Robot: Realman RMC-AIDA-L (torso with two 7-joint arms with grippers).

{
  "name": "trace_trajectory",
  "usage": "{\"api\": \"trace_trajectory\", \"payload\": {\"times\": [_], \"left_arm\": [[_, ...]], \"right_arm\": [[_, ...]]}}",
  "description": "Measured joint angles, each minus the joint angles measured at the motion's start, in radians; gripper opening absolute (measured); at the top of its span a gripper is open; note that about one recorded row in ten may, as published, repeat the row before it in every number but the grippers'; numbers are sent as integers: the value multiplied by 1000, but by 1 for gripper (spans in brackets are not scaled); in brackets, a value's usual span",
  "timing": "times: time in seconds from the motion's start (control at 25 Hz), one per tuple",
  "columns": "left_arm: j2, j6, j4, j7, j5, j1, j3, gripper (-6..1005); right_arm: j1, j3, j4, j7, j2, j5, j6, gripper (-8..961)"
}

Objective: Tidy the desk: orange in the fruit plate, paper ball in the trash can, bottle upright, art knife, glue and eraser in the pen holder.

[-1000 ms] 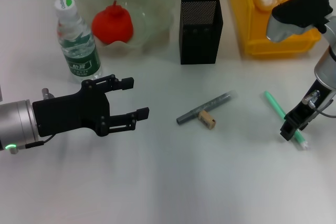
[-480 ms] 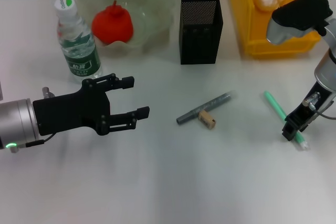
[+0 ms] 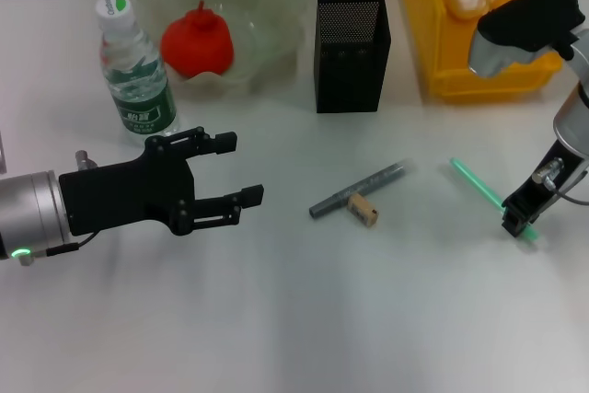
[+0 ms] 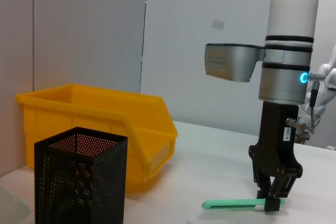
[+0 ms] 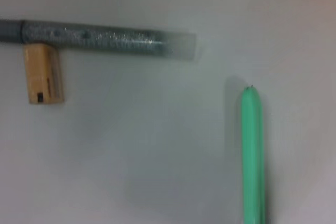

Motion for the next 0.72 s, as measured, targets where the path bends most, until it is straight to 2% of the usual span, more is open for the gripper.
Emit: {"api": "trace_trajectory", "payload": {"times": [0.16, 0.32, 0.36, 0.4, 0.44, 0.48, 0.56, 0.72], "left_arm": [[0, 0, 2, 0, -1, 0, -1, 795], [0, 0, 3, 0, -2, 0, -4, 795], [0, 0, 4, 0, -2, 0, -7, 795], [0, 0, 4, 0, -2, 0, -7, 795], [0, 0, 4, 0, -2, 0, -7, 795], [0, 1, 5, 0, -2, 0, -9, 795], [1, 3, 8, 0, -2, 0, -13, 795], [1, 3, 8, 0, -2, -1, -14, 795]], "right_arm": [[-9, 10, -62, -14, -5, 32, -32, 152], [-28, 13, -142, -38, -9, 72, -80, 153], [-44, 15, -217, -64, -9, 76, -123, 153], [-44, 15, -217, -64, -9, 76, -123, 153], [-56, 15, -295, -89, -10, 76, -158, 153], [-56, 15, -295, -89, -10, 76, -158, 152], [-73, 16, -420, -151, -11, 74, -211, 152], [-91, 13, -523, -238, -9, 69, -242, 152]]}}
